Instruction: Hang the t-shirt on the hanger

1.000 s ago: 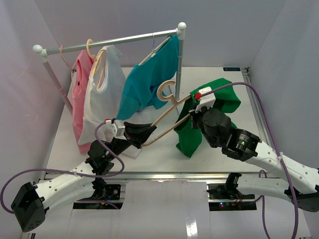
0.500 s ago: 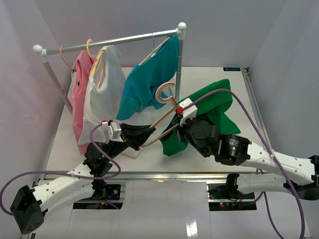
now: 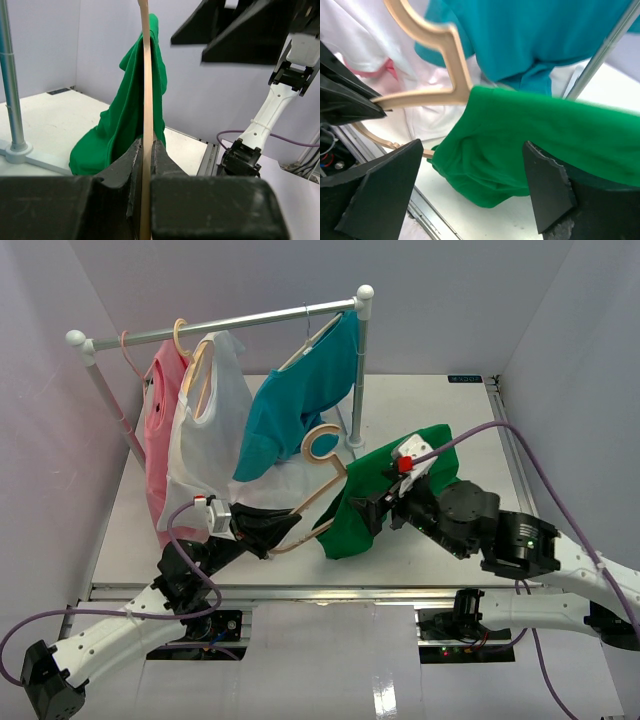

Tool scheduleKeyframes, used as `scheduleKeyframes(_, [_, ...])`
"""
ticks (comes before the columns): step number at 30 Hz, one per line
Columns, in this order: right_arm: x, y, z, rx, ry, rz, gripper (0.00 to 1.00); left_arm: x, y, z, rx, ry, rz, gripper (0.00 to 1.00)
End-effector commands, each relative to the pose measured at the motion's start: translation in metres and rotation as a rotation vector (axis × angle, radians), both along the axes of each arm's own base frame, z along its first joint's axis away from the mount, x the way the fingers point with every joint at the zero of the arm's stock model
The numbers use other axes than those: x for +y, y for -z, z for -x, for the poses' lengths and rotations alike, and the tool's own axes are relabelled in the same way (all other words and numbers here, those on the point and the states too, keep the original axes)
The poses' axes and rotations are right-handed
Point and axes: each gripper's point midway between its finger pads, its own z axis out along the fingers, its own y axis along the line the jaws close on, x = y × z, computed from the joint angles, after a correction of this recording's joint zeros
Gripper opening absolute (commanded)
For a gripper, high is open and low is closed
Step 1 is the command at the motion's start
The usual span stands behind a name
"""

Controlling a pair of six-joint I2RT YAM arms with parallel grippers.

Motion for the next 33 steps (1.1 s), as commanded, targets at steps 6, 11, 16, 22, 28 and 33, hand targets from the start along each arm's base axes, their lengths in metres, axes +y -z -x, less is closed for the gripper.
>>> scheduleKeyframes(6, [-0.016,-0.066,0.000,-0.285,-0.110,0.162,0.76,0.000,0.017,0.012,0.047,0.055,-0.046,0.00])
scheduleKeyframes(11, [-0.011,-0.075,0.028,-0.255,-0.320,0.261,0.79,0.003,0.019,0.024,0.022,0.092,-0.041,0.00])
scheduleKeyframes(16, [0.005,-0.040,0.037,-0.195,-0.434,0.379,0.82,0.004,0.013,0.039,-0.014,0.151,-0.049,0.00])
scheduleKeyframes(22, [0.026,0.002,0.032,-0.103,-0.538,0.471,0.83,0.007,0.009,0.051,-0.035,0.195,-0.035,0.00])
scheduleKeyframes(28, [0.033,0.021,0.024,-0.013,-0.588,0.473,0.81,0.013,0.006,0.060,-0.070,0.212,-0.004,0.00])
scheduleKeyframes(33, [0.039,0.048,0.026,0.040,-0.637,0.510,0.78,0.014,0.003,0.064,-0.092,0.224,0.006,0.00])
